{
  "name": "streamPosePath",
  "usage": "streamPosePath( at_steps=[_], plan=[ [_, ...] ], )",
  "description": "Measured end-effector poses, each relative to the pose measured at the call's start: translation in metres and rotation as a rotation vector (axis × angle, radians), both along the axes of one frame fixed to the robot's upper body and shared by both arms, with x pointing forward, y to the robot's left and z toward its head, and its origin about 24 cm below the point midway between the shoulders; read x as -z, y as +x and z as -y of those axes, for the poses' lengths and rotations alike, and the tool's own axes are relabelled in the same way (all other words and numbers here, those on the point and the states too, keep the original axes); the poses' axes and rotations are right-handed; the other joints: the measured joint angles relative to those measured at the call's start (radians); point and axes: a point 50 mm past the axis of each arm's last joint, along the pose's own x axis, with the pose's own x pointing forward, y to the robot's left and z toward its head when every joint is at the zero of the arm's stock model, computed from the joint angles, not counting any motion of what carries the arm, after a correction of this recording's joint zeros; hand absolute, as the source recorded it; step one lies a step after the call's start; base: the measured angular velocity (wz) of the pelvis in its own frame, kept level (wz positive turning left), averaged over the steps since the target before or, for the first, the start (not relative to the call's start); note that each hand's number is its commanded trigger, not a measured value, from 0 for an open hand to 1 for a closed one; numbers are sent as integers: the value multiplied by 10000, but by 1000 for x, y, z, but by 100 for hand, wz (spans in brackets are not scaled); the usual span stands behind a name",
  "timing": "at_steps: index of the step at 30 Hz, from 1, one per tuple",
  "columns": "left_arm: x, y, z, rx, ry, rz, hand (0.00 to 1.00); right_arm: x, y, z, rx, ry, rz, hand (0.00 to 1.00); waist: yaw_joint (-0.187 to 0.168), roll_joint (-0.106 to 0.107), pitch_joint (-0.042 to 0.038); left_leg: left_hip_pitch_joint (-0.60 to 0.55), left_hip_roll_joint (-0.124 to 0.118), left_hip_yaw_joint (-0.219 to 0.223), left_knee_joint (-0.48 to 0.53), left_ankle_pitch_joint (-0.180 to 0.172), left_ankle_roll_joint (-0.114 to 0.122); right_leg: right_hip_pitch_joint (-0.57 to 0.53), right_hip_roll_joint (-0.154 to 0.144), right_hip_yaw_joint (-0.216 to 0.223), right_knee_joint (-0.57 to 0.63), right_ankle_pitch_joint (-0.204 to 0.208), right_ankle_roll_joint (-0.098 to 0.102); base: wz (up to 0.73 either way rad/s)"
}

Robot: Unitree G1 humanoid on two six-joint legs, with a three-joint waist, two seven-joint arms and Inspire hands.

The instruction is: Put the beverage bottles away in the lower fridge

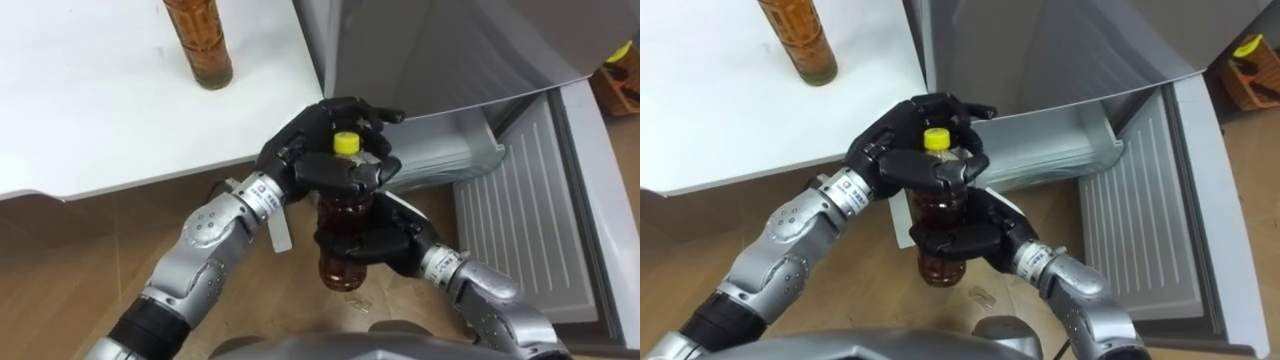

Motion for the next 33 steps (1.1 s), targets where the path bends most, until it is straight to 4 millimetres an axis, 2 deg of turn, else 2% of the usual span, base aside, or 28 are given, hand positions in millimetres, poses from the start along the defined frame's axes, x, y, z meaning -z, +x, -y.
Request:
streamPosePath(
  at_steps=[5, 11, 18, 22, 26, 33],
  plan=[
    [1, -2, 2, 169, 209, 60, 0, 1, -1, 0, -14, -79, -63, 100, -17, 90, 43, 1, 3, 51, 9, 0, 0, -2, 2, -5, -6, 0, 0, 0],
    [15, -10, 0, 777, 1781, 142, 0, 6, -7, 6, 74, -390, -385, 100, -74, 309, 48, 23, 2, 78, -31, 0, -2, 12, 5, -3, -15, 0, 0, 0],
    [25, -17, -6, 1275, 3022, 255, 0, 6, -3, 17, 714, -649, -396, 100, -118, 369, 40, 25, 7, 119, -2, 0, -1, -3, 0, 16, 1, 0, 0, 0],
    [39, -25, -14, 1336, 3788, -12, 0, 5, 0, 26, 1168, -872, -350, 100, -126, 374, 38, 16, 9, 113, -17, 0, -2, -3, 0, -8, -2, 0, 0, 0],
    [43, -28, -15, 1548, 4374, 254, 0, 13, -6, 29, 1285, -1033, -768, 100, -13, 378, 35, 2, 7, 114, -22, 0, -2, -13, 1, -11, -12, 0, 0, 0],
    [58, -40, -24, 1629, 5095, -245, 0, 25, -14, 35, 1746, -1488, -1617, 100, -26, 367, 8, 3, -2, 119, -23, 5, -1, -30, -7, -7, -11, -1, 1, 0]
  ],
)
